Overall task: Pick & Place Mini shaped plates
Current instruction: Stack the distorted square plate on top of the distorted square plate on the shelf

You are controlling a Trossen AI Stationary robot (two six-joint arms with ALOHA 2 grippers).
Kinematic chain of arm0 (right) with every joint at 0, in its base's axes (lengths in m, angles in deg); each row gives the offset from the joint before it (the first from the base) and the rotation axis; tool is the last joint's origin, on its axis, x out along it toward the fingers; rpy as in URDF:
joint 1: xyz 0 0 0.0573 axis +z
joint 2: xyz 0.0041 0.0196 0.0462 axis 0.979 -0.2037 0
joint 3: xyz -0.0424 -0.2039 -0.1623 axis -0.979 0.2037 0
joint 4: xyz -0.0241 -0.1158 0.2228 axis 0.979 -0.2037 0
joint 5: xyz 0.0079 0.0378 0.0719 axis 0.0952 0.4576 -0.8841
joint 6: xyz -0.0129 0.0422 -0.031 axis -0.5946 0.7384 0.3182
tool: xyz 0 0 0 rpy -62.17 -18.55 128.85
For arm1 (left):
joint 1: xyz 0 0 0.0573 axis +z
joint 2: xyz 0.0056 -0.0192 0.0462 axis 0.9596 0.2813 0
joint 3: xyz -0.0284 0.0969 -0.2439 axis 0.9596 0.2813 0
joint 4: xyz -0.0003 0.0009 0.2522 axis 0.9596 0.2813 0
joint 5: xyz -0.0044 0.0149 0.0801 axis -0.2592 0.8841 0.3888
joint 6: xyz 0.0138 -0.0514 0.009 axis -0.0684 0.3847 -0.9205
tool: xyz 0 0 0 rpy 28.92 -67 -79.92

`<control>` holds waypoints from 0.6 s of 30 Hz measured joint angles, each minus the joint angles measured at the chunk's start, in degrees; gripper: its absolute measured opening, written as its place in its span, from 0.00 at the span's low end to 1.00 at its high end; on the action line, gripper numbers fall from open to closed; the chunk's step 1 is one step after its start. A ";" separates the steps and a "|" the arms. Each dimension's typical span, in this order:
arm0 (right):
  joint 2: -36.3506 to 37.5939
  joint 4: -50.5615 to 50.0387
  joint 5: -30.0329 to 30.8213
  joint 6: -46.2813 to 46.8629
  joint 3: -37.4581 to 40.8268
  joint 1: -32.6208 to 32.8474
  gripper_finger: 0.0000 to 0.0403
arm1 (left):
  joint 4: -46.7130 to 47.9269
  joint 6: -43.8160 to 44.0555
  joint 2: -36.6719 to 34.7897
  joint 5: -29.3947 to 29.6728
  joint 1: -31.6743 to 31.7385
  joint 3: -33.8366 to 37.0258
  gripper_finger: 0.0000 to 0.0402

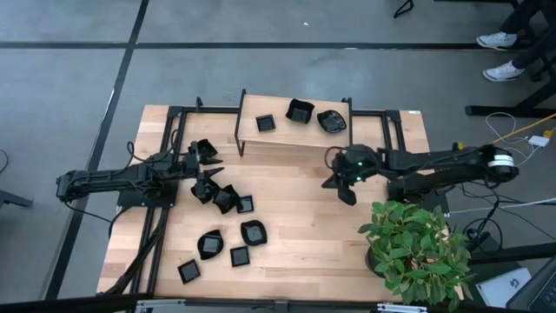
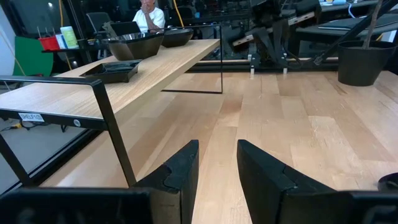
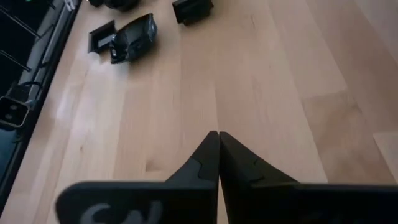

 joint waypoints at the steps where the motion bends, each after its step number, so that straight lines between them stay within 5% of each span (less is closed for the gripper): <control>1: 1.78 0.04 0.00 0.00 1.17 0.00 0.01 | 0.02 0.00 0.00 -0.01 0.00 -0.01 0.26; 18: 23.41 11.34 1.49 1.40 19.08 1.77 0.01 | 0.00 0.00 0.01 0.00 -0.01 0.00 0.26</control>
